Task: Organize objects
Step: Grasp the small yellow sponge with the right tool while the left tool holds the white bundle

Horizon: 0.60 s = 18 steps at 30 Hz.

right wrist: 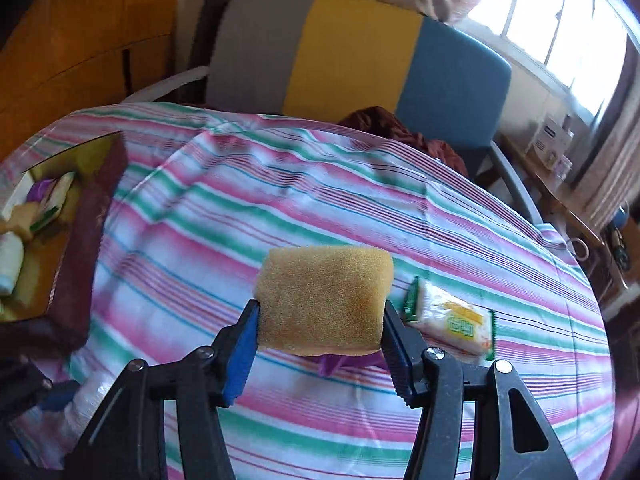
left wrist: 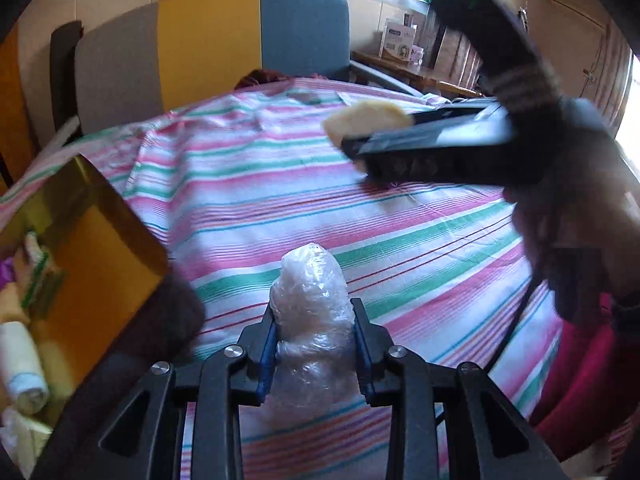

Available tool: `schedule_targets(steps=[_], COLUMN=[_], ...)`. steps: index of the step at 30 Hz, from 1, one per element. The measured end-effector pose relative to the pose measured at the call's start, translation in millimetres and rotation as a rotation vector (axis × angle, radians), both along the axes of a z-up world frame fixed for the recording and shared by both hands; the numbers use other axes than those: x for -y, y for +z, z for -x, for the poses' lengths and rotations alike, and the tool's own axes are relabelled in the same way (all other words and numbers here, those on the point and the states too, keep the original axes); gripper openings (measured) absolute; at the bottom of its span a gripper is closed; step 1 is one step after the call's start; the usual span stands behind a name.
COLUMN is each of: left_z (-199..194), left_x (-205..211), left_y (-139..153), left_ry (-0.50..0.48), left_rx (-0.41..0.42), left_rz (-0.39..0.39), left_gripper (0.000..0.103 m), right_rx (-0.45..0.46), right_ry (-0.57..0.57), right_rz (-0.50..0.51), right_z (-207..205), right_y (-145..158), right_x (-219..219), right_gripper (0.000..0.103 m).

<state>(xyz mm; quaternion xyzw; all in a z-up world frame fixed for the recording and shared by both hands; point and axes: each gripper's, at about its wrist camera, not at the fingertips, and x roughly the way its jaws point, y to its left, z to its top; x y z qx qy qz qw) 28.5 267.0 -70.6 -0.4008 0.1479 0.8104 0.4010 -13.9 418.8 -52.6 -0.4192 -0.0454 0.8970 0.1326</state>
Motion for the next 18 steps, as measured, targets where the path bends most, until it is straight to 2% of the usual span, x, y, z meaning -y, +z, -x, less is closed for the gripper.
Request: schedule_targets(steps=[9,13,18], left_z=[-11,-2,16], left_x=[46,71,98], left_y=[33,50,63], left_ry=[0.059,0.143,0.267], left_rx=[-0.024,-0.015,-0.022], left_rz=[-0.062,-0.106,-0.126], left_gripper=[0.032,0.032,0.032], right_rx=[-0.056,-0.074,-0.087], right_ry=[0.137,0.164,0.146], right_rz=[-0.110,-0.149,-0.164], right_z=[-11,-12,-11], right_y=[2,4,5], right_x=[46,59,64], right_gripper=[0.058,0.058,0.058])
